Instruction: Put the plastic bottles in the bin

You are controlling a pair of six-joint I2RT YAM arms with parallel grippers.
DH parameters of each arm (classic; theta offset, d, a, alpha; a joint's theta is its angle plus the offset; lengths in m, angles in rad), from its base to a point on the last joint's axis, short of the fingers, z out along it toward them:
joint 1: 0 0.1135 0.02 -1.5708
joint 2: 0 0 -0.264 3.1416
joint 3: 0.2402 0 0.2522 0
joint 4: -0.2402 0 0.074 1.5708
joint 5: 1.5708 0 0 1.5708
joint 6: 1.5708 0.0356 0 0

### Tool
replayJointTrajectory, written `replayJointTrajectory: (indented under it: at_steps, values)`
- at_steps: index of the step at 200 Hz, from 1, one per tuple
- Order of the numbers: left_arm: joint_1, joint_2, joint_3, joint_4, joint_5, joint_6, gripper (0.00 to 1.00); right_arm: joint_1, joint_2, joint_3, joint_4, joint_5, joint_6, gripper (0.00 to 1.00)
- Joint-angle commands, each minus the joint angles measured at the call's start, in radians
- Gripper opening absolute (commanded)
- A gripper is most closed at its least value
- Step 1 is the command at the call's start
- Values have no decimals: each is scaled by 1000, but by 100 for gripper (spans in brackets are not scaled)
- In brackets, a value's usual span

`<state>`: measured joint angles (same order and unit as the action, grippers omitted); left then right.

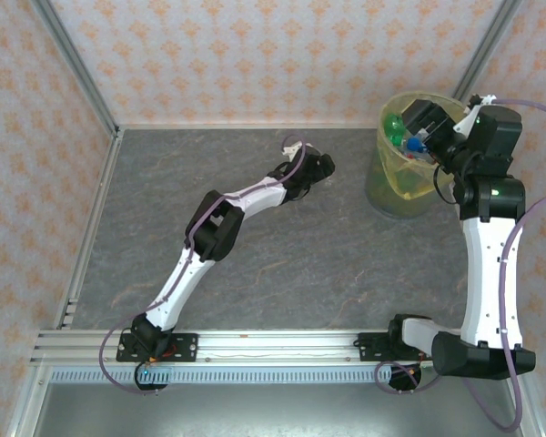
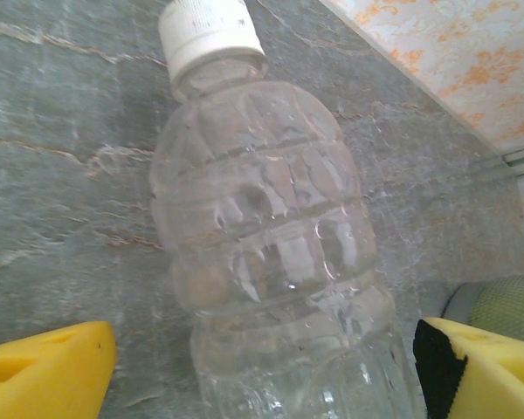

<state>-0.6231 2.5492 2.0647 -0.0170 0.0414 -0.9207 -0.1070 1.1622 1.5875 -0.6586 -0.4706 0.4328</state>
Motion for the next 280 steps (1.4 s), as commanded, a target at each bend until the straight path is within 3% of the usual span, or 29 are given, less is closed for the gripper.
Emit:
replayJointTrajectory:
  at_steps: [1, 62, 92, 116, 211, 251, 280]
  values:
    - [-16, 36, 34, 48, 29, -49, 89, 9, -22, -20, 13, -11, -4, 100]
    - [-25, 52, 5, 171, 83, -91, 81, 9, -24, -26, 9, -12, 1, 100]
    - [-26, 60, 6, 202, 103, -109, 73, 11, -31, -20, 8, -12, 11, 100]
    - [-23, 53, -2, 199, 101, -106, 60, 10, -51, -19, 20, -2, 17, 100]
    - [-6, -32, -108, 196, 80, -99, 63, 10, -93, -50, 17, -4, 32, 100]
    - [0, -93, -170, 217, 64, -98, 79, 10, -105, -79, 36, -11, 42, 100]
    - [15, -90, -168, 247, 77, -129, 81, 11, -108, -98, 51, -30, 52, 100]
